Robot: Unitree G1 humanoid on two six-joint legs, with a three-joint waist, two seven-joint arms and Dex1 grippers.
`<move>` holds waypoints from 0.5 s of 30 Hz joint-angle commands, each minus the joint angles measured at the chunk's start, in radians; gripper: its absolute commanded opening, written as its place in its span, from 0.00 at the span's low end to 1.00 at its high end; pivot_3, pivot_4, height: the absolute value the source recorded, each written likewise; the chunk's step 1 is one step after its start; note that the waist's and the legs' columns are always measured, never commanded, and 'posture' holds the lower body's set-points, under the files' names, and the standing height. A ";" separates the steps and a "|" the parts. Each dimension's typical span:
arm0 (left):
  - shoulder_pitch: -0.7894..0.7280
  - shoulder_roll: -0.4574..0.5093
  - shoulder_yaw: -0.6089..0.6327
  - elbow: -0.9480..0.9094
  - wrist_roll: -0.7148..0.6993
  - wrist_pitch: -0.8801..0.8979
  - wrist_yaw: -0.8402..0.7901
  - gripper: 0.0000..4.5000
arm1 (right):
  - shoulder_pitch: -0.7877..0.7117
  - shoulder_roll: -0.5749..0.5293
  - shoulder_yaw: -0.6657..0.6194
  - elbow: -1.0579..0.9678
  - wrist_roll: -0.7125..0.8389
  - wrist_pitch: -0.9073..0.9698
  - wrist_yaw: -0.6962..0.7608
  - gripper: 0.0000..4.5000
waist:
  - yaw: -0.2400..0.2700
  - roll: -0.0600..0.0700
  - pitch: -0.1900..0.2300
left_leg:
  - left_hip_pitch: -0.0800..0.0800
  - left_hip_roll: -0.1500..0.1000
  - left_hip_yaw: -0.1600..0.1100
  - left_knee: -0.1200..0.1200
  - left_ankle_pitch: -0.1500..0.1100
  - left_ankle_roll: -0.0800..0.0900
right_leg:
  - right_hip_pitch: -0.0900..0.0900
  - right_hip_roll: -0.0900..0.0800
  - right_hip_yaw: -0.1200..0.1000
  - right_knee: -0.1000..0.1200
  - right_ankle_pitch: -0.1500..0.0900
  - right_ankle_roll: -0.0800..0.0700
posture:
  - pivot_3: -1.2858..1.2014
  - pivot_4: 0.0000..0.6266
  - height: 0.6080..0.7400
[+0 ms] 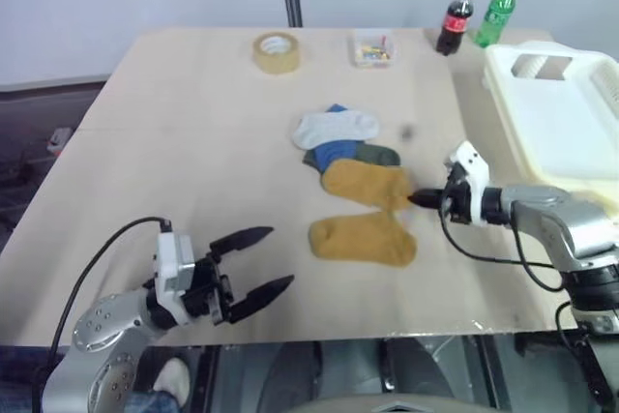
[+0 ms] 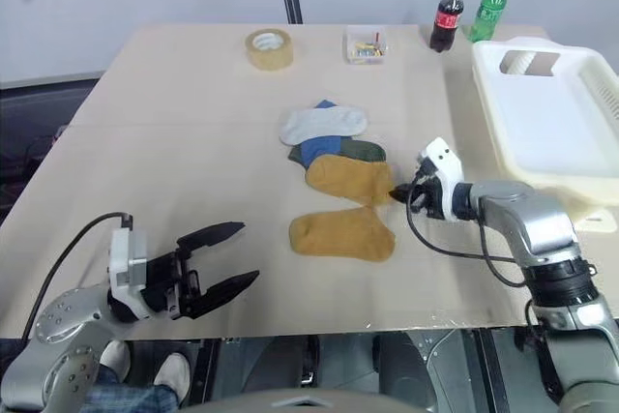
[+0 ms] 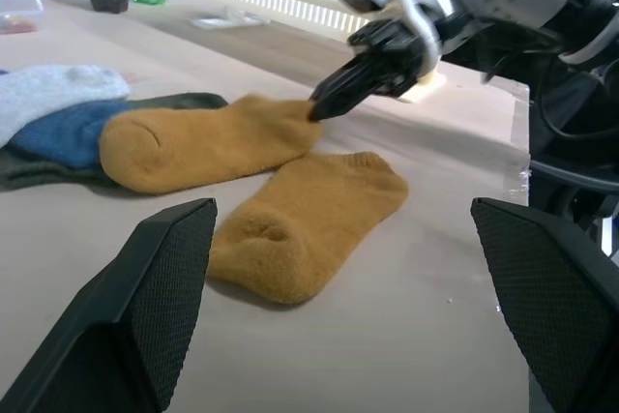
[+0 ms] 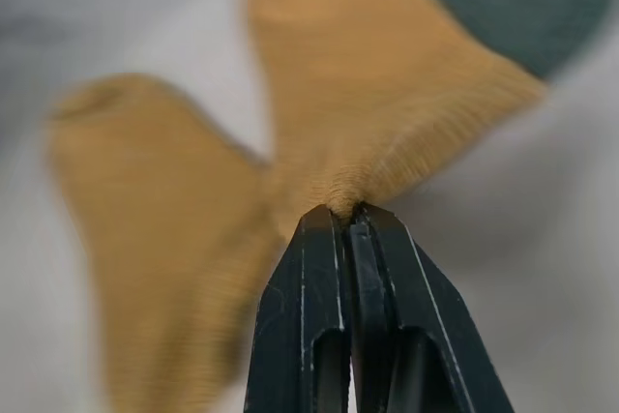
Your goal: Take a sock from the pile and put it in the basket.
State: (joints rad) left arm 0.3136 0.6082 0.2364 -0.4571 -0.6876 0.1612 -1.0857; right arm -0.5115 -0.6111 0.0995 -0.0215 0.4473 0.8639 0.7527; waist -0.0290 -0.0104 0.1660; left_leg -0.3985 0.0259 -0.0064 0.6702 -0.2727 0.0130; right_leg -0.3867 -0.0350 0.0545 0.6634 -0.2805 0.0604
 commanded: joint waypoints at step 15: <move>-0.551 -0.159 -0.229 0.342 0.257 0.248 0.414 1.00 | -0.024 0.059 -0.044 0.006 -0.023 -0.038 -0.038 0.03 | 0.014 0.000 0.000 | -0.002 -0.004 -0.003 0.000 0.000 0.000 | 0.000 -0.001 -0.002 0.001 0.000 0.001 | 0.52 0.24 1.00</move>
State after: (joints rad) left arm -0.1999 0.4651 0.0244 -0.1289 -0.4501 0.3721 -0.7126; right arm -0.5247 -0.5527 0.0848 0.0094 0.4241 0.8439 0.7181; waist -0.0145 -0.0105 0.1663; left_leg -0.4003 0.0223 -0.0093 0.6703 -0.2727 0.0130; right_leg -0.3868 -0.0359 0.0531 0.6644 -0.2800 0.0611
